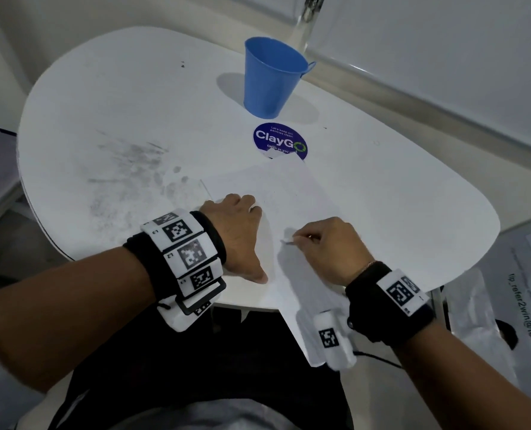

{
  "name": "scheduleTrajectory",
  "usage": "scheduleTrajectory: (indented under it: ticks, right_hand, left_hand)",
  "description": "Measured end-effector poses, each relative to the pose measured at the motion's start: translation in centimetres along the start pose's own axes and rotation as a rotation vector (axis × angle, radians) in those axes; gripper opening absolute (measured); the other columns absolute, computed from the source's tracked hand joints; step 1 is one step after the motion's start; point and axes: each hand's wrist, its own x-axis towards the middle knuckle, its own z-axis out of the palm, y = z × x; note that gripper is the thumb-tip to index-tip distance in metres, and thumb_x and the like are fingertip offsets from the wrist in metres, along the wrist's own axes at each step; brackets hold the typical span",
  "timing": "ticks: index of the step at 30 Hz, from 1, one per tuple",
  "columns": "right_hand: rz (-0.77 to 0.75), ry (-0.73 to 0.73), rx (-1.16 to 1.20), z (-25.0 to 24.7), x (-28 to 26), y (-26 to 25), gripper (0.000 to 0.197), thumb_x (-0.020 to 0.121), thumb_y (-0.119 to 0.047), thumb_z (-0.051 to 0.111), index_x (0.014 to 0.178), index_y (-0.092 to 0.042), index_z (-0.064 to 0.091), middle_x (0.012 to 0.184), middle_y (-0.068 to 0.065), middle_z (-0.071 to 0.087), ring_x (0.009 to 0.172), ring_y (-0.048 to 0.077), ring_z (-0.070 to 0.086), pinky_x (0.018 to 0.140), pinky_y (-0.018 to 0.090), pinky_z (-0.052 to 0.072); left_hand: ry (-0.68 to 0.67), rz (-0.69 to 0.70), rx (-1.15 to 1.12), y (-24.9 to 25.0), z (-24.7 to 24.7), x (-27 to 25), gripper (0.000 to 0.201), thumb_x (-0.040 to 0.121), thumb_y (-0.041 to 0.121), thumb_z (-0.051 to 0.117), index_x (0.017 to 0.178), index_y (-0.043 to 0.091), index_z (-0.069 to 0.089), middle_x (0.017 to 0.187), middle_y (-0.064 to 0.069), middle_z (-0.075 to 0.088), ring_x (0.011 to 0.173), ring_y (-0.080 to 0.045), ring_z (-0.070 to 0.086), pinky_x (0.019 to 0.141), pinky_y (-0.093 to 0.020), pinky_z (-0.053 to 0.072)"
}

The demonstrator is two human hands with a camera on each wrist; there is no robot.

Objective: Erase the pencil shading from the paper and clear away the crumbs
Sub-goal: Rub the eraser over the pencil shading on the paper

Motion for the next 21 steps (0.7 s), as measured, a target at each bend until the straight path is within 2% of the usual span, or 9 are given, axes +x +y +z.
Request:
scheduleTrajectory:
  ticks: [2, 5, 8, 9, 12, 15, 18, 21]
  right_hand:
    - [0.003, 0.025, -0.014, -0.2, 0.2, 0.3, 0.017, 0.093, -0.021, 0.06, 0.089, -0.022, 0.077, 0.083, -0.007, 0.074, 0.078, 0.011, 0.067, 0.068, 0.019, 0.045]
    - [-0.075, -0.055, -0.019, 0.7, -1.1, -0.4, 0.017, 0.093, -0.022, 0.06, 0.088, -0.021, 0.076, 0.074, -0.012, 0.071, 0.069, 0.005, 0.064, 0.066, 0.022, 0.05]
    - [-0.026, 0.055, 0.021, 0.5, -0.9, 0.5, 0.014, 0.092, -0.025, 0.063, 0.088, -0.024, 0.076, 0.061, -0.019, 0.06, 0.061, 0.001, 0.056, 0.061, 0.017, 0.041]
    - [-0.005, 0.101, 0.018, 0.5, -0.8, 0.9, 0.014, 0.092, -0.028, 0.063, 0.09, -0.025, 0.076, 0.062, -0.019, 0.061, 0.061, 0.002, 0.057, 0.062, 0.019, 0.043]
    - [-0.002, 0.149, -0.083, 0.8, -1.5, 1.1, 0.017, 0.094, -0.034, 0.059, 0.096, -0.029, 0.075, 0.073, -0.013, 0.07, 0.071, 0.011, 0.064, 0.071, 0.028, 0.052]
    - [-0.029, 0.187, -0.135, 1.3, -2.0, 0.6, 0.019, 0.096, -0.037, 0.056, 0.098, -0.03, 0.074, 0.078, -0.011, 0.072, 0.073, 0.016, 0.065, 0.07, 0.03, 0.052]
    - [-0.023, 0.206, -0.135, 1.3, -1.9, 0.4, 0.02, 0.096, -0.038, 0.056, 0.102, -0.03, 0.073, 0.084, -0.011, 0.074, 0.078, 0.016, 0.067, 0.071, 0.03, 0.052]
    - [-0.023, 0.202, -0.109, 1.3, -2.0, 0.4, 0.02, 0.096, -0.037, 0.056, 0.103, -0.029, 0.074, 0.089, -0.011, 0.074, 0.082, 0.016, 0.068, 0.073, 0.031, 0.054]
  left_hand:
    - [-0.006, -0.002, -0.003, 0.0, 0.0, 0.0, 0.113, 0.067, 0.081, 0.065, 0.152, 0.017, 0.027, 0.158, 0.001, 0.022, 0.147, -0.02, 0.023, 0.11, -0.045, 0.039]
    - [-0.022, -0.001, -0.003, -0.2, -0.2, 0.1, 0.114, 0.068, 0.081, 0.065, 0.153, 0.017, 0.025, 0.16, 0.001, 0.02, 0.148, -0.02, 0.02, 0.112, -0.046, 0.037]
    - [-0.019, 0.005, -0.017, -0.4, -0.5, 0.2, 0.113, 0.069, 0.08, 0.066, 0.154, 0.018, 0.024, 0.16, 0.002, 0.019, 0.149, -0.019, 0.019, 0.114, -0.046, 0.034]
    - [-0.016, 0.006, -0.024, -0.4, -0.4, 0.2, 0.113, 0.069, 0.079, 0.066, 0.154, 0.018, 0.023, 0.161, 0.002, 0.018, 0.149, -0.019, 0.018, 0.115, -0.046, 0.033]
    - [-0.025, 0.012, -0.026, -0.6, -0.2, 0.3, 0.116, 0.073, 0.077, 0.064, 0.159, 0.02, 0.013, 0.168, 0.002, 0.004, 0.154, -0.018, 0.005, 0.121, -0.045, 0.024]
    - [-0.049, 0.018, -0.047, -0.8, 0.0, 0.5, 0.114, 0.081, 0.073, 0.061, 0.162, 0.022, 0.0, 0.169, 0.004, -0.012, 0.155, -0.017, -0.009, 0.124, -0.046, 0.016]
    - [-0.032, 0.019, -0.052, -0.8, 0.0, 0.7, 0.105, 0.088, 0.067, 0.058, 0.161, 0.023, -0.003, 0.169, 0.001, -0.014, 0.155, -0.018, -0.01, 0.124, -0.047, 0.017]
    - [0.021, 0.016, -0.032, -0.6, 0.0, 0.6, 0.092, 0.094, 0.061, 0.054, 0.161, 0.023, 0.004, 0.169, -0.003, -0.007, 0.156, -0.021, -0.004, 0.122, -0.048, 0.021]
